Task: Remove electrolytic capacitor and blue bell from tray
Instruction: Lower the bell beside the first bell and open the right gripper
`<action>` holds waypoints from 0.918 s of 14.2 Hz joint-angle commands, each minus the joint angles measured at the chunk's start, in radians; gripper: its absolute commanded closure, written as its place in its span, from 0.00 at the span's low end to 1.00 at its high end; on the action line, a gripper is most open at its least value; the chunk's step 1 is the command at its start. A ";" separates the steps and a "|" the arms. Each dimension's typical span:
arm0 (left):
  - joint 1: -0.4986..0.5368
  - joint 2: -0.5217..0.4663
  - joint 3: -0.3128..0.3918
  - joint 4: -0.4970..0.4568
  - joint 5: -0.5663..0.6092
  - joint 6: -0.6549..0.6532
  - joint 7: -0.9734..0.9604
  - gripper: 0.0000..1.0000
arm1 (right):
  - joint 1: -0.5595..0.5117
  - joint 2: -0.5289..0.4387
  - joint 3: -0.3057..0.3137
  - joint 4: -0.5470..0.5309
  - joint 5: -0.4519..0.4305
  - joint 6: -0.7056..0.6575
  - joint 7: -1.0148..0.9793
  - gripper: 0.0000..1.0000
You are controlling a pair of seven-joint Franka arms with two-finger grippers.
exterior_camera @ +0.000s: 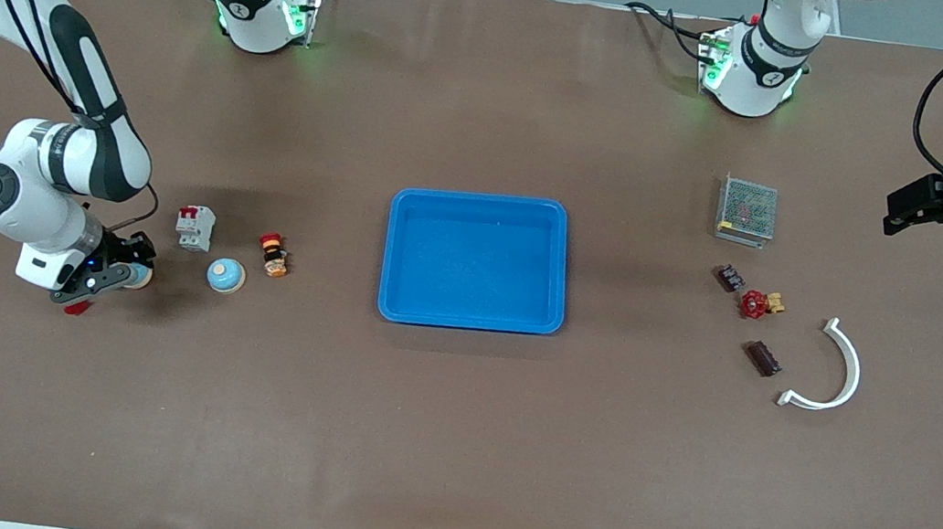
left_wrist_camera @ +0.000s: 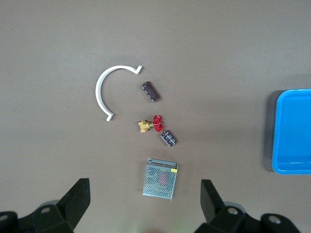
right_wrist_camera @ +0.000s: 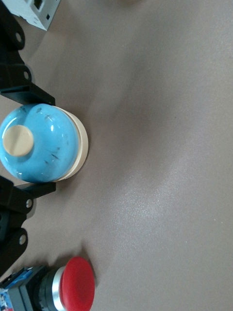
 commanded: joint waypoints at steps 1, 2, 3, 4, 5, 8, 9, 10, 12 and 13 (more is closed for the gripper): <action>-0.001 -0.002 0.007 0.002 -0.021 -0.002 -0.021 0.00 | -0.025 0.003 0.022 -0.005 0.016 0.014 0.004 1.00; -0.004 -0.002 0.005 0.003 -0.021 -0.002 -0.032 0.00 | -0.025 0.004 0.020 -0.005 0.018 0.020 0.004 1.00; -0.007 -0.002 0.005 0.003 -0.019 -0.002 -0.041 0.00 | -0.025 0.007 0.020 -0.005 0.018 0.023 0.004 1.00; -0.007 -0.002 0.005 0.005 -0.019 -0.002 -0.047 0.00 | -0.025 0.012 0.022 -0.003 0.018 0.023 0.004 1.00; -0.007 -0.002 0.005 0.005 -0.019 -0.002 -0.050 0.00 | -0.025 0.012 0.020 -0.003 0.018 0.026 0.004 1.00; -0.004 -0.005 0.005 0.005 -0.019 -0.002 -0.049 0.00 | -0.025 0.016 0.020 -0.003 0.019 0.032 0.004 1.00; -0.004 -0.005 0.005 0.006 -0.018 -0.002 -0.050 0.00 | -0.025 0.018 0.020 -0.003 0.019 0.032 0.004 1.00; -0.004 -0.005 0.005 0.008 -0.018 -0.002 -0.049 0.00 | -0.025 0.016 0.022 -0.003 0.027 0.030 0.007 0.75; -0.004 -0.005 0.007 0.008 -0.016 -0.002 -0.050 0.00 | -0.037 0.007 0.022 0.004 0.062 0.005 0.021 0.00; -0.004 -0.005 0.005 0.008 -0.016 -0.002 -0.049 0.00 | -0.039 -0.013 0.025 0.017 0.067 -0.061 0.021 0.00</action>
